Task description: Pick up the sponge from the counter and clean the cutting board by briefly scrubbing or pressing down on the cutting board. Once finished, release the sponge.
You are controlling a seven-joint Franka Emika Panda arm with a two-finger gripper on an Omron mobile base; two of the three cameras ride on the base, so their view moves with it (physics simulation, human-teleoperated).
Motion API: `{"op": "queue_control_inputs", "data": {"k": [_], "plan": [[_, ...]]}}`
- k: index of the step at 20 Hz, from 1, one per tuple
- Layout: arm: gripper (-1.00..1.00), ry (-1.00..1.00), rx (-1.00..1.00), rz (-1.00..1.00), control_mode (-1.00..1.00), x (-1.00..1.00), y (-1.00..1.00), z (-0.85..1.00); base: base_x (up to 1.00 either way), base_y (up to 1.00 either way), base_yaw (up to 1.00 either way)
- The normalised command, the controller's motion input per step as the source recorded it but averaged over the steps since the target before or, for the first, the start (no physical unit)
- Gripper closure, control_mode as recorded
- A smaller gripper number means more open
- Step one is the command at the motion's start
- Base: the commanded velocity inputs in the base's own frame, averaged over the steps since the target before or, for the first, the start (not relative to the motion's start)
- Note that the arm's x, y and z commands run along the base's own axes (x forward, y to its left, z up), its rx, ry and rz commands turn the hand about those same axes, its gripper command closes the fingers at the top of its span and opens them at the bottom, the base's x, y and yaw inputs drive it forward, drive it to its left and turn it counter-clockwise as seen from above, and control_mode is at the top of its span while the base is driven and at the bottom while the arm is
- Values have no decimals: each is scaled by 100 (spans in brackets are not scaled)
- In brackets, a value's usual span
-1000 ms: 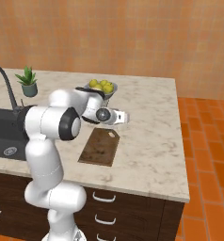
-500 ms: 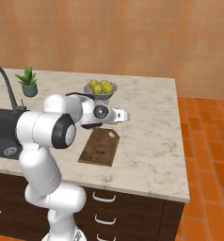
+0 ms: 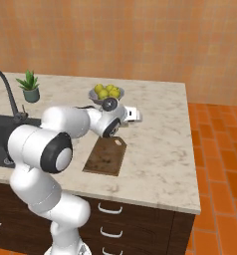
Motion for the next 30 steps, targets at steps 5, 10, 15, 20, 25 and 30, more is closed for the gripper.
{"op": "queue_control_inputs", "data": {"k": [5, 10, 15, 20, 25, 30], "plan": [[100, 46, 6, 0, -100, -12, -42, 83, 0, 0, 0], [100, 48, 2, -2, -100, -44, -42, -24, 0, 0, 0], [100, 27, 0, 0, -100, -89, -38, -88, 0, 0, 0], [100, 10, 0, 0, -100, -70, -15, -85, 0, 0, 0], [100, 1, 2, 1, -100, -20, 0, -76, 0, 0, 0], [100, -4, 3, 0, -100, 35, -1, -44, 0, 0, 0]]}}
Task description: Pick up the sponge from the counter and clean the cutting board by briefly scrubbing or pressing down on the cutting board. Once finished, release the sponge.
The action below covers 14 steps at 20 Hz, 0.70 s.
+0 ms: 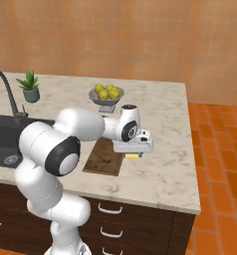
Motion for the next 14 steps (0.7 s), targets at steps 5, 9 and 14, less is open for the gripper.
{"op": "queue_control_inputs", "data": {"k": [5, 9, 14], "plan": [[100, -9, 7, 0, -100, 40, -11, -27, 0, 0, 0], [100, -3, 5, 0, -100, 11, -16, -19, 0, 0, 0], [100, 0, 4, 0, -100, 5, -15, -3, 0, 0, 0]]}}
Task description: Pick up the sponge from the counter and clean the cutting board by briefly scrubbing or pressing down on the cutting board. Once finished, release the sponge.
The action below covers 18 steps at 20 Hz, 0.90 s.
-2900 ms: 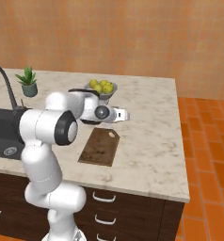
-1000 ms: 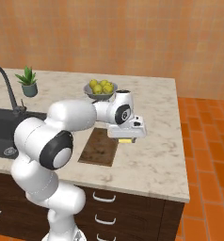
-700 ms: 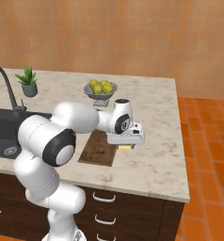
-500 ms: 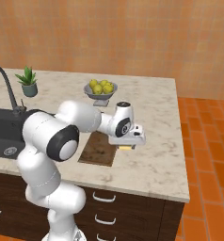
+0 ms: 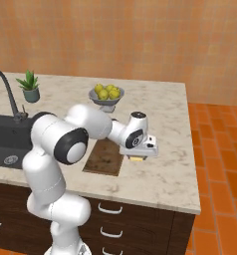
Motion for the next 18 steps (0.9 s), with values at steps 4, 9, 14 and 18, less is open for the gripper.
{"op": "queue_control_inputs", "data": {"k": [4, 9, 14, 18], "plan": [[-100, 0, 6, 0, -100, 0, -10, -19, 0, 0, 0], [-100, -8, 4, 0, -100, 9, 0, -20, 0, 0, 0], [-100, -6, 1, 0, -100, 16, 0, -10, 0, 0, 0], [-100, 1, 0, 0, -100, 12, 0, 7, 0, 0, 0]]}}
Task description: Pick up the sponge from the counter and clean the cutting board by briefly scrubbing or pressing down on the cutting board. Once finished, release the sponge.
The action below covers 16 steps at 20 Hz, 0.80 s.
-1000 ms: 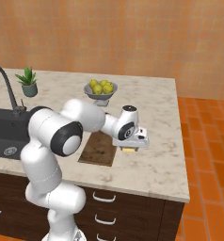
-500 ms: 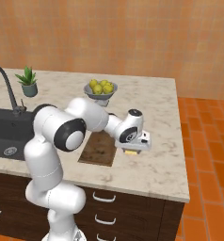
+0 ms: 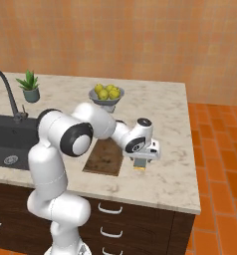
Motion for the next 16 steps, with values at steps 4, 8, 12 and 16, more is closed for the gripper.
{"op": "queue_control_inputs", "data": {"k": [4, 8, 12, 16], "plan": [[-100, 5, 0, 0, -100, 0, 0, 52, 0, 0, 0], [-100, 2, 0, 0, -100, 0, 0, 63, 0, 0, 0], [-100, 2, 0, 0, -100, -20, 0, 88, 0, 0, 0], [-100, 6, 0, 0, -100, -63, 2, 100, 0, 0, 0]]}}
